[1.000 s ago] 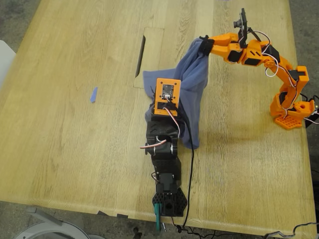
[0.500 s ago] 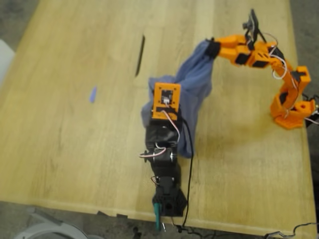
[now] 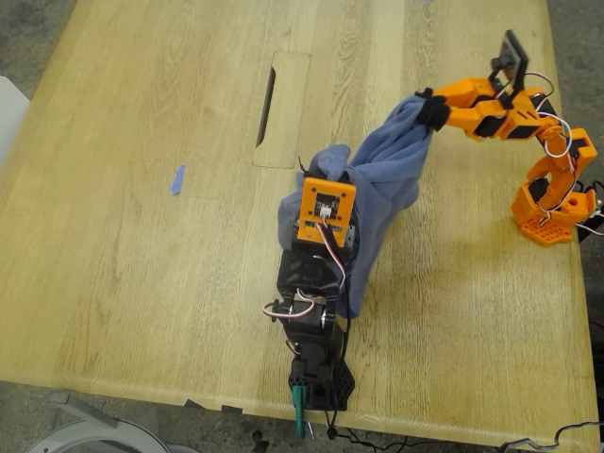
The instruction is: Fold a T-shirt
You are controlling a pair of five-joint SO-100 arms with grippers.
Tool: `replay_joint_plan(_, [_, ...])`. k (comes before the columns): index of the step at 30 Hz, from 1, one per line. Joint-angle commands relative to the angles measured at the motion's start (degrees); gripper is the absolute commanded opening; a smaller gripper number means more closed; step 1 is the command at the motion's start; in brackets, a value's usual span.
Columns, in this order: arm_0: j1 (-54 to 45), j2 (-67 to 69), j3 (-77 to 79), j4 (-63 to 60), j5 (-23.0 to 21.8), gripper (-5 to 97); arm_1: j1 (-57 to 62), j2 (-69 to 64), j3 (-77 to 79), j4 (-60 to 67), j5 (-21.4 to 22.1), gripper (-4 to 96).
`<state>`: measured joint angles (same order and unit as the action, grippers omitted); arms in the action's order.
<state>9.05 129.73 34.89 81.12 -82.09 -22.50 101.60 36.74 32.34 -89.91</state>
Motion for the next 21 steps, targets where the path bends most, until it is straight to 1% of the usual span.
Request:
replay_joint_plan(1, [1.6, 2.2, -1.0, -5.9, -0.6, 0, -1.1, 3.5, -3.6, -3.3, -0.7, 0.1])
replay_joint_plan(7, [4.4, 4.0, 3.1, -9.2, -0.7, 0, -3.3, 4.0, -3.3, -4.1, -1.1, 0.1])
replay_joint_plan(11, [6.5, 4.0, 4.7, -13.5, -0.5, 0, -4.5, 4.7, -3.3, -4.3, -1.3, 0.1])
replay_joint_plan(21, [7.3, 4.2, 13.9, -33.8, 0.0, 0, -0.5, 6.1, -3.3, -12.2, -1.7, 0.1])
